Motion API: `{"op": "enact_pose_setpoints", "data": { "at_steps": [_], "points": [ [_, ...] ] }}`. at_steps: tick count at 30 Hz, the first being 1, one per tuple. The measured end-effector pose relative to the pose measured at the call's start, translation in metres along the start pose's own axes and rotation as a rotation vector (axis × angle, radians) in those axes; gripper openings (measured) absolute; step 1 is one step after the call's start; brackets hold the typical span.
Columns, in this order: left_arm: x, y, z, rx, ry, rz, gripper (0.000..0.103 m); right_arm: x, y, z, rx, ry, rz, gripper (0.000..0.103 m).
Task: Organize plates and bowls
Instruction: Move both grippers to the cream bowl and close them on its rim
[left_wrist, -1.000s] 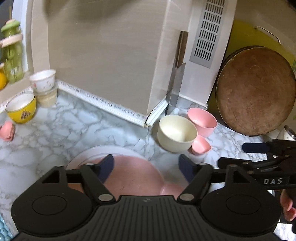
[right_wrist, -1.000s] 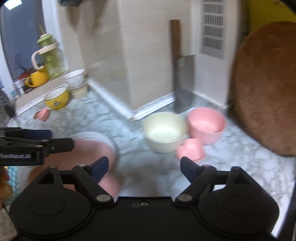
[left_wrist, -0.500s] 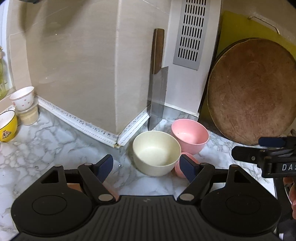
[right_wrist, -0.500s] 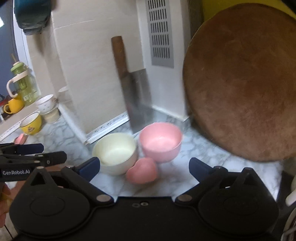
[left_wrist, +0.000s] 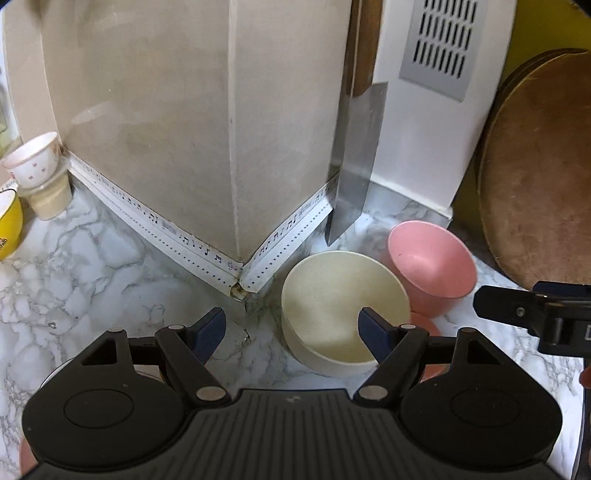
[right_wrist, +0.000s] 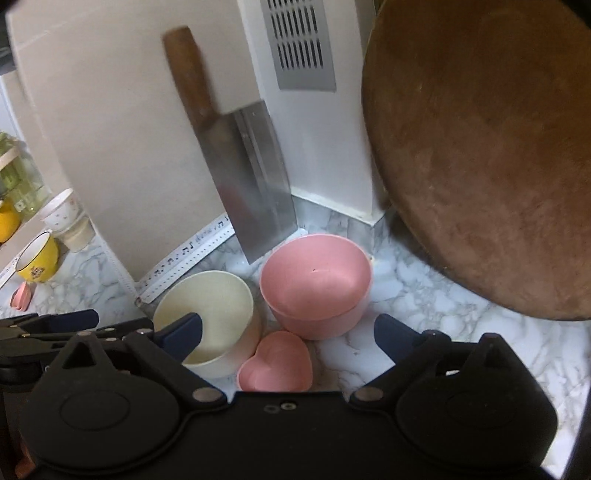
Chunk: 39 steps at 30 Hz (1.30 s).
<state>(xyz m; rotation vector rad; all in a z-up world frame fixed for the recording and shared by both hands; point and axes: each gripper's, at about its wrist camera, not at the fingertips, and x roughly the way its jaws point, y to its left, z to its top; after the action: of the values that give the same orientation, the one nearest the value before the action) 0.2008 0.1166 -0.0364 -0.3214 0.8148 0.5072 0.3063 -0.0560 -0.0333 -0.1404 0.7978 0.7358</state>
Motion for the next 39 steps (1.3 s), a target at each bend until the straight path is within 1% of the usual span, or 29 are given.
{"op": "enact_pose_setpoints", "data": {
  "at_steps": [4, 5, 10, 11, 13, 15, 16, 17, 18, 19, 21, 22, 23, 24, 26, 28, 30, 32, 33, 34, 35, 39],
  "points": [
    [0.012, 0.003, 0.009, -0.011, 0.024, -0.002, 0.079, 0.017, 0.005, 0.004, 0.013, 0.025, 0.012, 0.098],
    [0.015, 0.004, 0.01, -0.011, 0.03, 0.001, 0.079, 0.021, 0.007, 0.005, 0.013, 0.037, 0.021, 0.094],
    [0.029, 0.005, 0.014, -0.013, 0.06, -0.004, 0.079, 0.045, 0.01, 0.003, 0.063, 0.115, 0.047, 0.081],
    [0.031, 0.006, 0.015, -0.013, 0.052, -0.001, 0.079, 0.049, 0.01, 0.002, 0.076, 0.121, 0.054, 0.078],
    [0.036, 0.006, 0.015, -0.013, 0.057, 0.013, 0.078, 0.055, 0.011, 0.003, 0.088, 0.128, 0.056, 0.074],
    [0.04, 0.009, 0.016, -0.019, 0.064, 0.011, 0.078, 0.06, 0.011, 0.002, 0.102, 0.137, 0.057, 0.072],
    [0.042, 0.01, 0.017, -0.023, 0.067, 0.007, 0.078, 0.062, 0.01, 0.002, 0.112, 0.148, 0.059, 0.069],
    [0.043, 0.011, 0.017, -0.018, 0.042, -0.003, 0.077, 0.064, 0.009, 0.001, 0.121, 0.157, 0.063, 0.064],
    [0.045, 0.012, 0.017, -0.017, 0.043, -0.006, 0.073, 0.066, 0.009, 0.001, 0.121, 0.164, 0.065, 0.061],
    [0.046, 0.012, 0.018, -0.015, 0.049, -0.015, 0.067, 0.068, 0.01, 0.001, 0.12, 0.169, 0.062, 0.059],
    [0.051, 0.015, 0.019, -0.035, 0.07, -0.03, 0.065, 0.072, 0.011, 0.0, 0.122, 0.18, 0.056, 0.056],
    [0.052, 0.016, 0.019, -0.046, 0.075, -0.035, 0.062, 0.074, 0.011, 0.0, 0.122, 0.184, 0.057, 0.053],
    [0.053, 0.017, 0.019, -0.053, 0.08, -0.042, 0.055, 0.076, 0.012, -0.001, 0.121, 0.189, 0.054, 0.049],
    [0.055, 0.017, 0.019, -0.054, 0.086, -0.049, 0.052, 0.077, 0.013, -0.001, 0.117, 0.192, 0.048, 0.047],
    [0.057, 0.017, 0.018, -0.055, 0.096, -0.061, 0.041, 0.079, 0.014, -0.001, 0.112, 0.194, 0.048, 0.038],
    [0.06, 0.017, 0.017, -0.058, 0.106, -0.063, 0.032, 0.08, 0.016, -0.002, 0.107, 0.199, 0.051, 0.035],
    [0.061, 0.018, 0.017, -0.065, 0.109, -0.066, 0.027, 0.08, 0.019, -0.002, 0.093, 0.198, 0.047, 0.032],
    [0.062, 0.017, 0.016, -0.057, 0.112, -0.062, 0.016, 0.079, 0.023, -0.003, 0.077, 0.195, 0.043, 0.024],
    [0.062, 0.017, 0.016, -0.055, 0.115, -0.056, 0.015, 0.079, 0.024, -0.003, 0.074, 0.194, 0.045, 0.022],
    [0.061, 0.017, 0.016, -0.055, 0.116, -0.059, 0.013, 0.079, 0.025, -0.003, 0.07, 0.194, 0.048, 0.016],
    [0.061, 0.016, 0.016, -0.053, 0.113, -0.06, 0.011, 0.079, 0.027, -0.002, 0.063, 0.194, 0.05, 0.012],
    [0.057, 0.013, 0.016, -0.042, 0.099, -0.051, 0.01, 0.076, 0.036, -0.004, 0.014, 0.182, 0.021, 0.012]
  ]
}}
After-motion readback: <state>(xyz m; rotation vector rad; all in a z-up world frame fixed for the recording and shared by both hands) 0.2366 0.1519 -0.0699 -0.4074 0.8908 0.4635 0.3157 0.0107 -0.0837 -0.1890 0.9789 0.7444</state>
